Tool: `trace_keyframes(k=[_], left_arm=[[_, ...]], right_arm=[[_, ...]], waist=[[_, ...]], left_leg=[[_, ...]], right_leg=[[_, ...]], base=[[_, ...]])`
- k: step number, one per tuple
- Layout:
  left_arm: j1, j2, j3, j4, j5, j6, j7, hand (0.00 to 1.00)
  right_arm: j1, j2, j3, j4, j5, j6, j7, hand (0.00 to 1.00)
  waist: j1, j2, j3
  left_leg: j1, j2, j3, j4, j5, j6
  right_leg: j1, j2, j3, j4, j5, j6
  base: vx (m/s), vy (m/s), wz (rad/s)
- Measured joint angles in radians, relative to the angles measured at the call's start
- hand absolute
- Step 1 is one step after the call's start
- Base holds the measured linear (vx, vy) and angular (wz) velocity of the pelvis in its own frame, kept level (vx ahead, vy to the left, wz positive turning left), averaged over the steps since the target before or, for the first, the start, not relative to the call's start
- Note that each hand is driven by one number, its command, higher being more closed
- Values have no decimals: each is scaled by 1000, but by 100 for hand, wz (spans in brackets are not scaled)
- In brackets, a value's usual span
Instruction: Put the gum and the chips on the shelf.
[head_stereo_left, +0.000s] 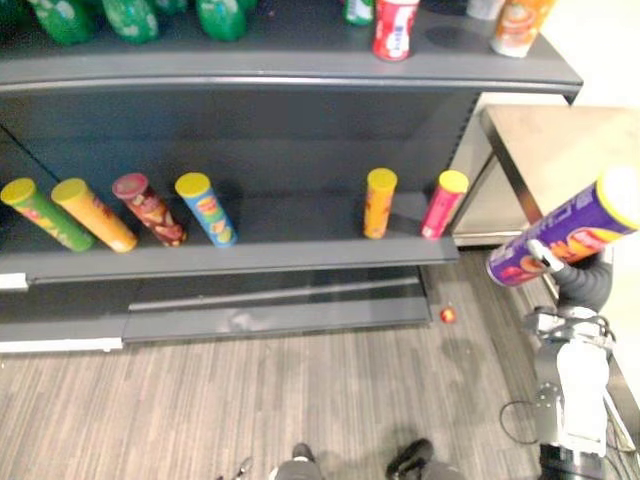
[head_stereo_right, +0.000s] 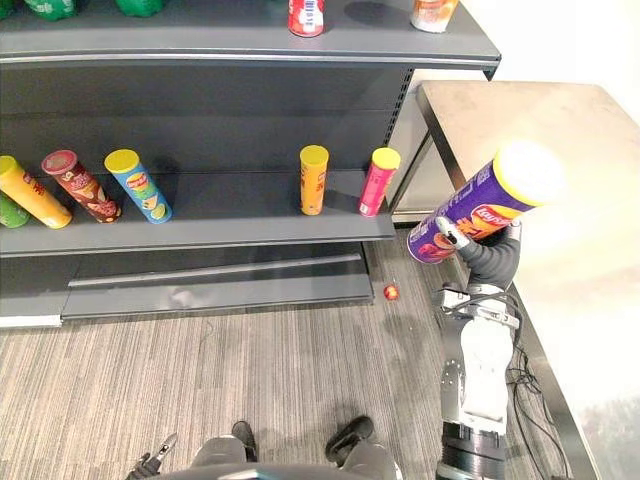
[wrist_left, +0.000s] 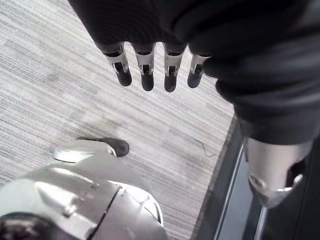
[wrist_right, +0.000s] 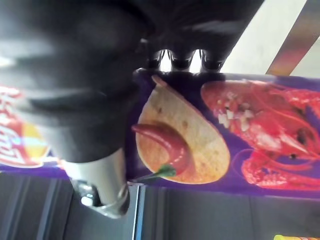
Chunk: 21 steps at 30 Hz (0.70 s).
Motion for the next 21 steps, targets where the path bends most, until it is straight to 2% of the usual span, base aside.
trace_keyframes(k=[4, 5, 6, 9, 11, 12, 13, 14, 15, 17, 19, 20, 21], left_arm=[[-1, 1, -2, -13, -14, -1, -6, 0], [-1, 0, -3, -20, -32, -2, -14, 0], [1, 0, -6, -19, -41, -1, -21, 0], [-1, 1, -13, -20, -77, -2, -22, 0], [5, 4, -25, -22, -78, -3, -19, 0], [9, 7, -59, -21, -77, -5, -17, 0], [8, 15, -73, -20, -77, -5, -16, 0], [8, 33, -79, -15, -76, -7, -13, 0], [8, 47, -80, -5, -75, -8, -9, 0], [8, 52, -80, -5, -70, -15, -5, 0], [2, 52, -77, -3, -69, -23, 3, 0], [1, 41, -68, -2, -69, -24, 3, 0], [2, 37, -66, 2, -69, -23, 3, 0]], right_arm=[[-8, 0, 49, 28, -1, 1, 2, 100], [-13, 0, 78, 28, -1, 2, 4, 100], [-43, -1, 145, 32, -12, 3, 36, 100], [-46, -1, 186, 34, -42, 6, 60, 100], [-45, -1, 202, 35, -63, 8, 71, 100], [-41, -2, 204, 37, -76, 7, 78, 100], [-35, -2, 205, 38, -81, 8, 83, 100], [-21, -1, 213, 41, -81, 10, 89, 100], [-6, -1, 221, 41, -82, 10, 90, 100], [7, 0, 224, 36, -82, 10, 94, 100], [11, 1, 225, 32, -82, 10, 99, 100], [5, 4, 227, 28, -82, 10, 103, 100], [3, 8, 227, 23, -82, 10, 105, 100]], waist=[[1, -10, 15], [6, -11, 17], [22, -9, 33], [38, -5, 40], [40, 1, 44], [27, 23, 55], [20, 26, 58], [4, 21, 58], [-1, 11, 56], [-7, -8, 49], [-13, -34, 36], [0, -23, 37], [4, -23, 37]], left_leg=[[-20, 10, -27, 37, -18, -2], [-50, 23, -43, 86, -42, -2], [-100, 50, -67, 196, -98, 7], [-131, 44, -111, 243, -129, 29], [-137, 14, -166, 237, -138, 49], [-134, 9, -209, 227, -132, 64], [-135, 10, -240, 218, -128, 72], [-125, -2, -283, 183, -107, 74], [-103, -25, -316, 153, -87, 70], [-89, -62, -358, 152, -86, 68], [-91, -96, -389, 173, -93, 56], [-93, -84, -397, 173, -92, 45], [-95, -80, -399, 168, -90, 38]], right_leg=[[16, 5, -3, -7, 0, 0], [18, 9, -6, -12, 1, 1], [34, 18, -14, -24, 10, 14], [62, 21, -11, -54, 63, 33], [25, -17, 142, 38, 92, -2], [-53, 13, 395, 132, 32, -29], [-69, 61, 526, 135, -14, -9], [-82, 138, 709, 116, -57, 15], [-80, 176, 793, 91, -61, 15], [-81, 188, 843, 64, -58, 20], [-73, 169, 837, 13, -29, 67], [-51, 184, 839, -21, -28, 68], [-44, 188, 837, -41, -28, 68]], base=[[45, 63, 16], [-16, 155, 29], [-34, 192, 35], [-41, 174, 43], [13, 188, 61], [53, 118, 70], [72, 87, 112], [81, 15, 126], [97, -7, 138], [149, -72, 110], [203, -130, 90], [163, -114, 38], [140, -135, 1]])
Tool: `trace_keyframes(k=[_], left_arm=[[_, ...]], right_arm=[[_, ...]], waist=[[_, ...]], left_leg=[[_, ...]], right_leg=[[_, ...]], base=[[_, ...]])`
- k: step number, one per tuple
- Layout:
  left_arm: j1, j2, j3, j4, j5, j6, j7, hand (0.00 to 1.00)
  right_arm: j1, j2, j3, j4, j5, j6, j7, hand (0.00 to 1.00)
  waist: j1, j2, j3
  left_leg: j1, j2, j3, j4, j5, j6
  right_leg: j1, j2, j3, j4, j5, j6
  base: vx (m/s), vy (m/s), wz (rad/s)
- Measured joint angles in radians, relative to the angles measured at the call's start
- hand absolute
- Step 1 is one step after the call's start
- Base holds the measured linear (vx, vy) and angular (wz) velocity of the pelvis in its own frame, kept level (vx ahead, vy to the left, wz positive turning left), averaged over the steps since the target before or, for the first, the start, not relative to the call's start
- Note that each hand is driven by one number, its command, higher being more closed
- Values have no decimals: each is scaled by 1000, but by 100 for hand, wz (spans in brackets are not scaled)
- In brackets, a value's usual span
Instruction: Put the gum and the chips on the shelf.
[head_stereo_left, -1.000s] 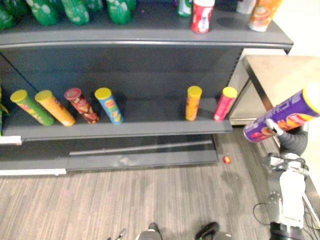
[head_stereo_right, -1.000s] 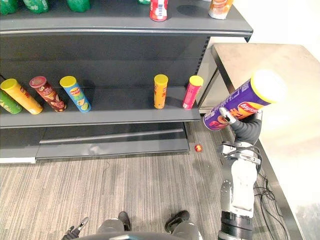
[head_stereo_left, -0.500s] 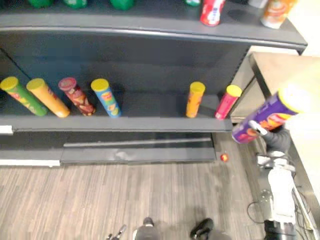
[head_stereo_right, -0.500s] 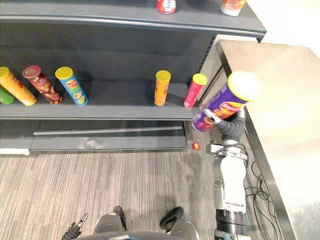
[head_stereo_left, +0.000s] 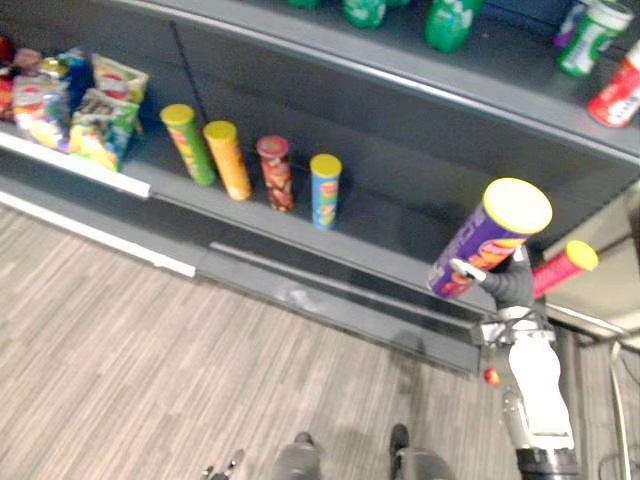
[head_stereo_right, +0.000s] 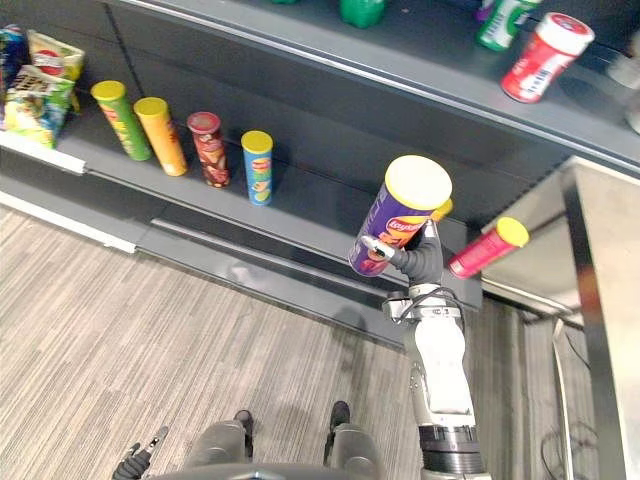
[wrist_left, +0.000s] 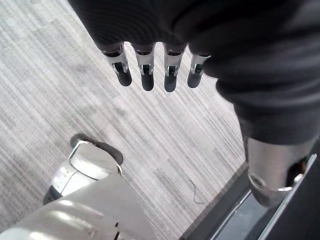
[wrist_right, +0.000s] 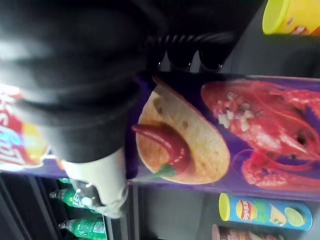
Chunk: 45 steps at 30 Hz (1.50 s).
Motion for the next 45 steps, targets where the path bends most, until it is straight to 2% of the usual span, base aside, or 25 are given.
trace_keyframes(k=[4, 7, 13, 21, 25, 26, 28, 31, 34, 36, 41, 45], left_arm=[[-1, -24, 16, 1, 1, 1, -2, 0], [-5, -37, 14, 1, 11, 1, -2, 0], [-12, -37, 12, 2, 42, 2, 1, 0], [-20, -33, -9, 3, 77, 1, 39, 0], [-75, -31, -75, -6, 77, -3, 69, 0], [-102, -36, -112, -32, 75, -7, 88, 0], [-123, -44, -157, -72, 69, -15, 97, 0], [-152, -48, -254, -185, 34, -29, 110, 0], [-167, -46, -304, -274, 26, -49, 123, 0], [-171, -47, -335, -321, -5, -57, 128, 0], [-186, -45, -388, -408, -50, -60, 129, 0], [-207, -32, -412, -419, -82, -78, 133, 0]], right_arm=[[25, 2, -21, -20, 3, 0, 1, 100], [58, 2, -53, -23, 4, 0, -2, 100], [114, 44, -74, -24, 3, -1, -26, 100], [110, 44, 44, -6, -1, -5, -53, 100], [4, 45, 126, 99, -41, -5, -100, 100], [-42, 53, 136, 136, -51, -3, -122, 100], [-92, 65, 136, 171, -72, -1, -148, 100], [-217, 74, 133, 254, -78, 1, -211, 100], [-319, 77, 130, 309, -89, 5, -252, 100], [-382, 77, 115, 336, -106, 20, -277, 100], [-552, 62, 6, 415, -120, 38, -335, 100], [-695, 8, -87, 495, -156, 43, -410, 100]], waist=[[-9, -2, -1], [-35, 0, -2], [-51, 14, -10], [-53, 30, -21], [-40, 40, -16], [-27, 54, -6], [-24, 72, 8], [1, 107, 61], [8, 126, 105], [25, 132, 142], [34, 154, 209], [55, 170, 225]], left_leg=[[12, 20, -15, -83, 31, -43], [27, 25, -52, -165, 83, -60], [61, 25, -88, -313, 171, -65], [92, 15, -53, -364, 202, -57], [55, 7, -44, -359, 213, -58], [39, -1, -54, -357, 222, -54], [19, -10, -75, -345, 227, -52], [-21, -23, -96, -311, 227, -52], [-62, -29, -121, -300, 239, -47], [-77, -32, -125, -297, 249, -46], [-122, -51, -145, -286, 272, -40], [-194, -69, -155, -260, 277, -41]], right_leg=[[27, 20, -37, -83, 0, 0], [48, 27, -85, -120, 0, 0], [58, 26, -134, -138, -4, -6], [52, 15, -111, -138, 2, -5], [17, 9, -101, -149, 22, -4], [5, 3, -108, -149, 28, -1], [-1, -9, -129, -147, 31, 3], [-20, -23, -147, -126, 32, 4], [-54, -30, -165, -103, 32, 4], [-75, -34, -168, -83, 31, 4], [-126, -57, -183, -33, 29, 3], [-209, -81, -186, 34, 11, 2]], base=[[66, -154, 11], [10, -110, 38], [-47, -46, 28], [-23, 12, -7], [-18, 11, -4], [-35, 17, 18], [-47, 24, 30], [-107, 35, 26], [-99, 7, 22], [-90, -3, 11], [-71, 16, 14], [-86, 12, 11]])
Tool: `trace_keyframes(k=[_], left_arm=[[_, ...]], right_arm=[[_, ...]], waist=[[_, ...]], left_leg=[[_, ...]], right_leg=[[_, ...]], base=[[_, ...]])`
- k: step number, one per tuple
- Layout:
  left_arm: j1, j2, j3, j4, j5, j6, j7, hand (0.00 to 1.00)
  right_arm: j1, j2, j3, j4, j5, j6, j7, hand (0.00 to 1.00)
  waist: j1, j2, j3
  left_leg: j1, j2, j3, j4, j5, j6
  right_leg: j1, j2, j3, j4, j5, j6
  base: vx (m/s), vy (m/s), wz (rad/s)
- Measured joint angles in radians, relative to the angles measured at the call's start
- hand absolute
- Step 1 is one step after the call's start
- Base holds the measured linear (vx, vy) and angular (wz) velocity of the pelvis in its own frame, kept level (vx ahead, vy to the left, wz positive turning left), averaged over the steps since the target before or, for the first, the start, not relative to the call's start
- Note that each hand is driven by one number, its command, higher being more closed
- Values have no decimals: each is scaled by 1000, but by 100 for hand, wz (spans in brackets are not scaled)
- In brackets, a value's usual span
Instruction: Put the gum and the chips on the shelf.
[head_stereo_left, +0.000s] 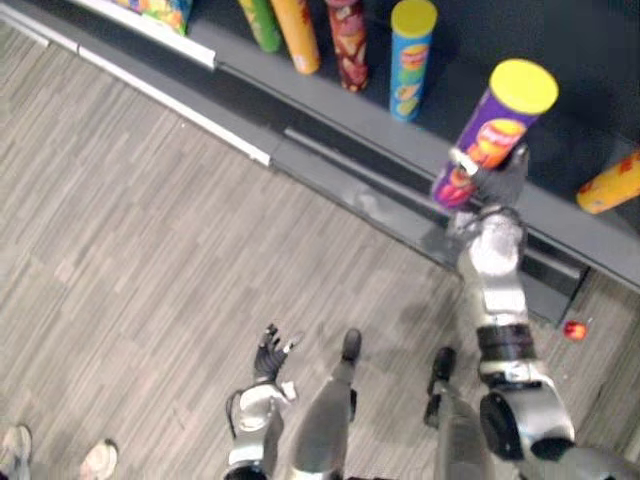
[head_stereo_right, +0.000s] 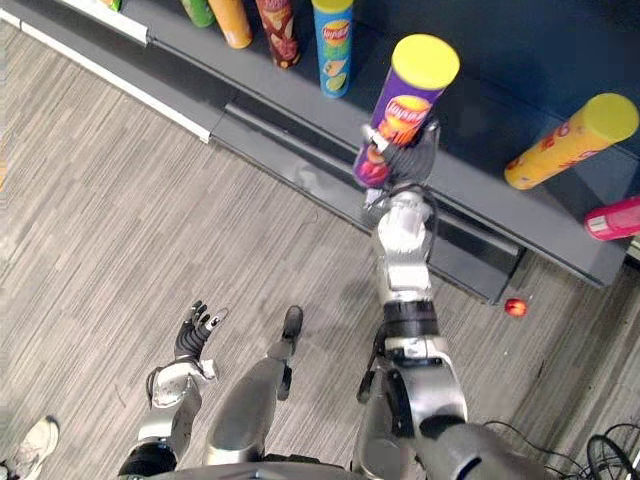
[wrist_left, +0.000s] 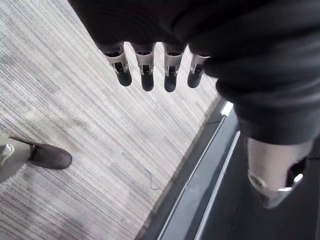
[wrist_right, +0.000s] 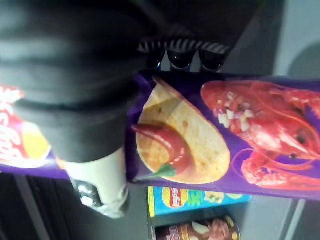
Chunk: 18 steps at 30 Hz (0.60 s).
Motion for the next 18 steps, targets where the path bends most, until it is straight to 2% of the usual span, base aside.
trace_keyframes(k=[6, 15, 18], left_arm=[[-25, 1, -15, -8, -12, -11, 6, 0], [-33, -6, -13, -57, -48, -13, 30, 0], [-37, -9, -12, -93, -49, -23, 32, 0]], right_arm=[[-125, -67, -84, 57, -20, 3, -90, 100], [-164, -69, -135, 31, -18, 10, -135, 100], [-189, -71, -151, 3, -17, 15, -146, 100]], waist=[[5, 33, 23], [26, 35, 29], [25, 35, 29]], left_leg=[[-67, -11, -15, 6, 25, -1], [-139, -6, 37, 25, 40, -1], [-174, 14, 94, 42, 41, -2]], right_leg=[[-80, -32, -28, 98, -39, -2], [-190, -74, -43, 241, -109, -13], [-218, -86, -58, 275, -127, -15]], base=[[-50, -21, 23], [-12, -72, 13], [-13, -69, 20]])
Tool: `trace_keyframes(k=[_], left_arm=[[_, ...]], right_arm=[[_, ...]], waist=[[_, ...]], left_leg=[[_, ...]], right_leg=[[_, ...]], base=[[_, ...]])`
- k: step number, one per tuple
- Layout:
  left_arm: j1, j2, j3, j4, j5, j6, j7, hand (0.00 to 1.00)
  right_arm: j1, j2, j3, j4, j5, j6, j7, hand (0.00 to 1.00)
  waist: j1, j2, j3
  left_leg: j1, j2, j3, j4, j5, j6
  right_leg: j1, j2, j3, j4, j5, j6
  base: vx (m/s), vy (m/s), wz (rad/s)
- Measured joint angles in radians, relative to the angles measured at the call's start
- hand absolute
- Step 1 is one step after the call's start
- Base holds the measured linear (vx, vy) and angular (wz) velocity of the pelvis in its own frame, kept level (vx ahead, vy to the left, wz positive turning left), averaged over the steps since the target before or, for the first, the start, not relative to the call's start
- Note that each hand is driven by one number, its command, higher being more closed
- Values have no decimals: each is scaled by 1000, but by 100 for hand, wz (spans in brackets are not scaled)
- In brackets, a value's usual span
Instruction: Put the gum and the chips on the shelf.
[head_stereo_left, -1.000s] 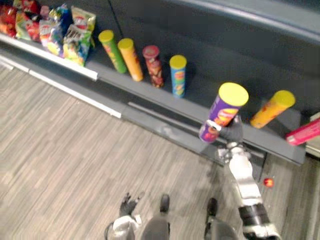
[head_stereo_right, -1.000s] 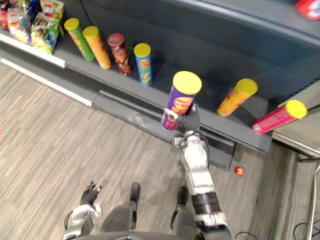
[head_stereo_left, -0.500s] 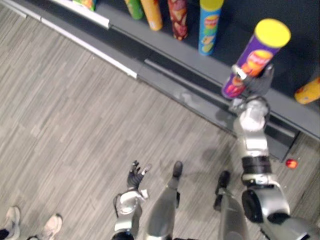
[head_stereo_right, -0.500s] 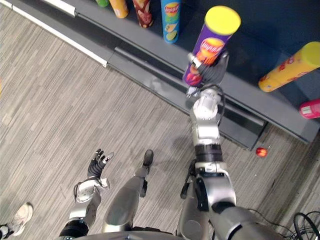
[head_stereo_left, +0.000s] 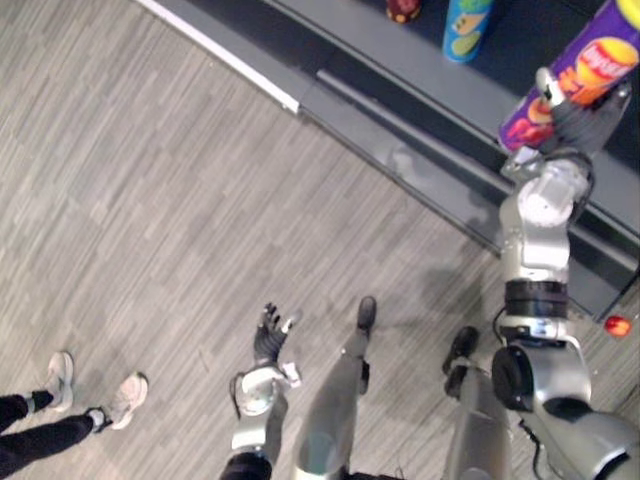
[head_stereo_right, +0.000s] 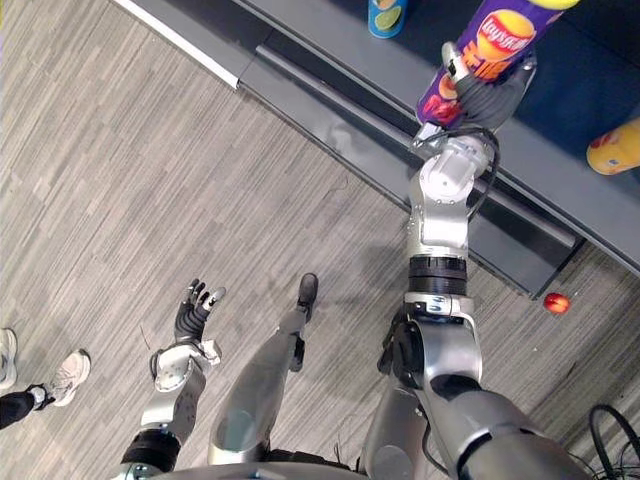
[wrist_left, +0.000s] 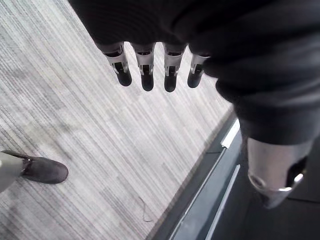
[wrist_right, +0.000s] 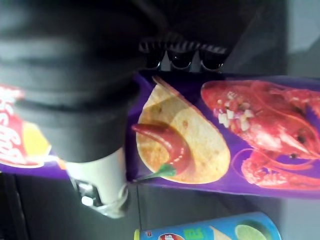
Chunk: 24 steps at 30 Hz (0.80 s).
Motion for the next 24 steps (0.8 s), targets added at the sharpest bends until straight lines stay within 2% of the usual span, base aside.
trace_keyframes(k=[7, 24], left_arm=[[-1, -37, 5, -1, -36, 0, 1, 0], [0, -68, 3, -49, -39, -2, 6, 0]], right_arm=[[-48, -3, 0, 0, 2, 6, -14, 100], [-152, -107, 0, 52, 62, 6, -51, 100]], waist=[[3, 0, 0], [4, 1, 2]], left_leg=[[-37, -8, -2, 18, 3, 2], [-122, -18, 3, 37, 20, 7]], right_leg=[[-37, -27, -21, 54, -30, -4], [-133, -67, -48, 136, -60, -14]], base=[[9, -54, 12], [4, -58, 6]])
